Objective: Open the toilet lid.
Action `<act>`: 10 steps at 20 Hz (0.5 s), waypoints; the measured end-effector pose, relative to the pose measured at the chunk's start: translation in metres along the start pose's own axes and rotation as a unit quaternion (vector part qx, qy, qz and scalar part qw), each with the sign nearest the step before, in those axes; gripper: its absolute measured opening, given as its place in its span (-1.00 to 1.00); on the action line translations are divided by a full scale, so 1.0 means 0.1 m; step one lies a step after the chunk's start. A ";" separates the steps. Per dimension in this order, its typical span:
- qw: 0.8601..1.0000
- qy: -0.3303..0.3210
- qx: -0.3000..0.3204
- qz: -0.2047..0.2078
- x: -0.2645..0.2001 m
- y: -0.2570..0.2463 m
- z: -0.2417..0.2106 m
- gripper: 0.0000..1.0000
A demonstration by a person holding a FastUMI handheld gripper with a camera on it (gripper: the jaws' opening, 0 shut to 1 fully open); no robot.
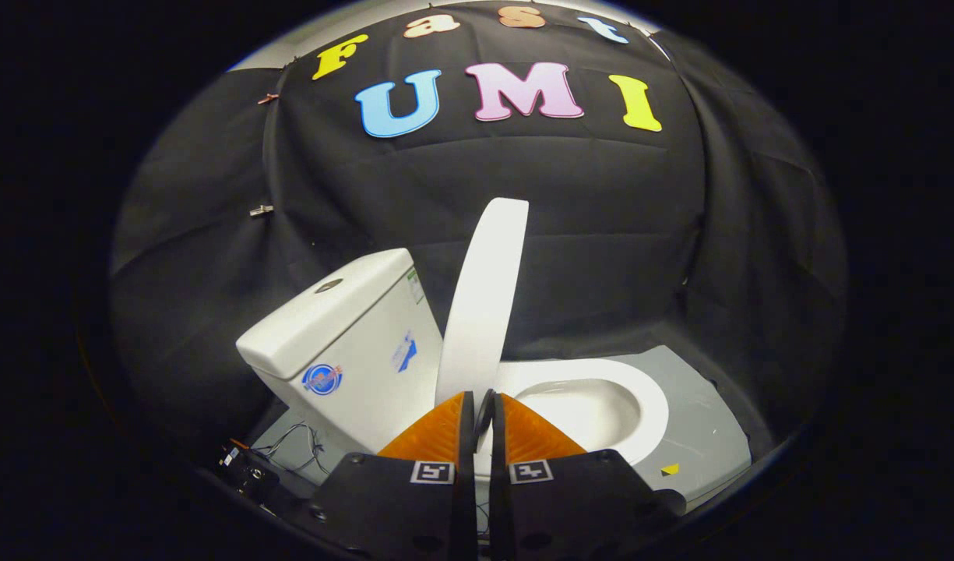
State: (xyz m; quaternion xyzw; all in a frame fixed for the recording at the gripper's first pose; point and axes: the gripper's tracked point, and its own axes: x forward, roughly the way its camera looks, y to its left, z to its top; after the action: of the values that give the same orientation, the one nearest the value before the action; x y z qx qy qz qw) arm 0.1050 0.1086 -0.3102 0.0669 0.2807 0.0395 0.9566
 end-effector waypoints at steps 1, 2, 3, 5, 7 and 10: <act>1.000 -0.002 -0.005 0.006 0.01 0.08 0.02 -0.78; 1.000 -0.005 -0.009 0.013 0.02 0.16 0.02 -0.78; 1.000 -0.006 -0.011 0.020 0.03 0.24 0.03 -0.78; 0.999 -0.011 -0.012 0.034 0.03 0.39 0.04 -0.78; 0.999 -0.014 -0.017 0.048 0.04 0.54 0.04 -0.78; 0.997 -0.014 -0.021 0.069 0.07 0.74 0.05 -0.77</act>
State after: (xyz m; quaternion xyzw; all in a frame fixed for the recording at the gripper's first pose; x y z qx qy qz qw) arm 0.1109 0.1818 -0.2994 0.0661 0.2614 0.1107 0.9566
